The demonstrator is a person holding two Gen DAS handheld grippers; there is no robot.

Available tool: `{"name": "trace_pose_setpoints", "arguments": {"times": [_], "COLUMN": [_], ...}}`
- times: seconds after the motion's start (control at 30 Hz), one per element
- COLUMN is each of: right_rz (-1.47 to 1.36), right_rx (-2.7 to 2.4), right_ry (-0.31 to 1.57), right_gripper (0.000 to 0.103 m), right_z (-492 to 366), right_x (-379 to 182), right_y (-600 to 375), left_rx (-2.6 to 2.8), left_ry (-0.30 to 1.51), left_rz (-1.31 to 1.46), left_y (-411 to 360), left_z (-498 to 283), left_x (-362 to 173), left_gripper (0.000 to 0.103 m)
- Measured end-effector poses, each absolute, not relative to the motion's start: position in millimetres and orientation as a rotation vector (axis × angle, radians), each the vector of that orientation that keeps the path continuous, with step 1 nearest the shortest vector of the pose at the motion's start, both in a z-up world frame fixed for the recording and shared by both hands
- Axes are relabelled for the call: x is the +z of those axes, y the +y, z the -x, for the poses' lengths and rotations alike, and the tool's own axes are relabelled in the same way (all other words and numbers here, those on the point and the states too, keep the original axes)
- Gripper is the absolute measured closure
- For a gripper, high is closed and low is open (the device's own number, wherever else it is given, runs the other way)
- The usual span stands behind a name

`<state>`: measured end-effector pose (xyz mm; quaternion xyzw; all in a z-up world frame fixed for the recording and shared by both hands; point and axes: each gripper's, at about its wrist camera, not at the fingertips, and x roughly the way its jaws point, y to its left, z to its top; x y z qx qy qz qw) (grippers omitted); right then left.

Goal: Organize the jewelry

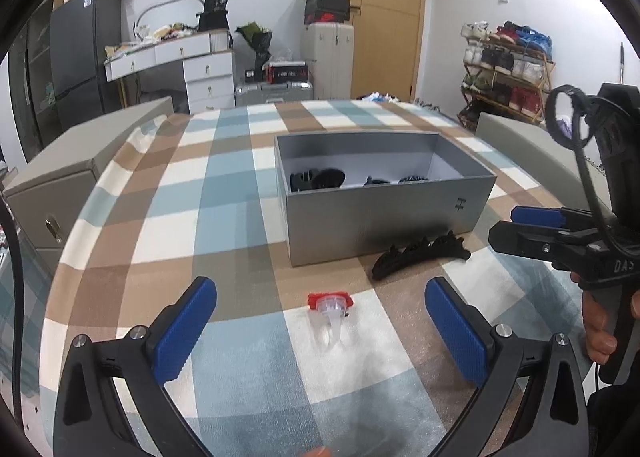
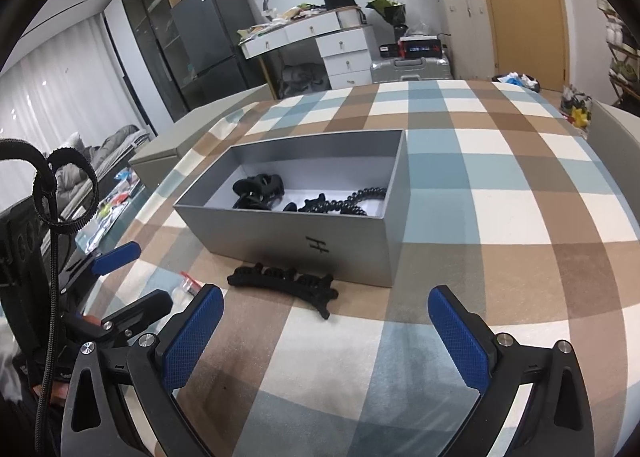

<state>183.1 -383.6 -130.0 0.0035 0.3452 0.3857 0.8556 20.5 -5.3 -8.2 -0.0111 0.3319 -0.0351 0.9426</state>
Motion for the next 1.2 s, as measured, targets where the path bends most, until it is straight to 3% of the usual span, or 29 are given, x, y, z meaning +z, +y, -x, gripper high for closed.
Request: {"name": "trace_pose_setpoints", "arguments": {"times": [0.67, 0.73, 0.9, 1.2], "right_rz": [-0.043, -0.047, -0.048, -0.044], "right_rx": [0.837, 0.840, 0.840, 0.845], "right_ry": [0.757, 0.758, 0.757, 0.765], "right_gripper": [0.000, 0.000, 0.000, 0.000], "right_z": [-184.2, -184.1, -183.6, -184.5], "right_x": [-131.9, -131.6, -130.6, -131.7], "right_y": [-382.4, -382.3, -382.6, -381.3], "left_rx": [-0.143, -0.147, -0.164, -0.174], "left_ry": [0.800, 0.802, 0.839, 0.852], "left_rz": [0.023, 0.013, 0.009, 0.019], "left_y": [-12.3, -13.8, -15.2, -15.2], "left_z": [-27.7, -27.6, -31.7, -33.3], "left_x": [-17.3, -17.6, -22.3, -24.1], "left_gripper": [0.003, 0.010, 0.042, 0.077]}}
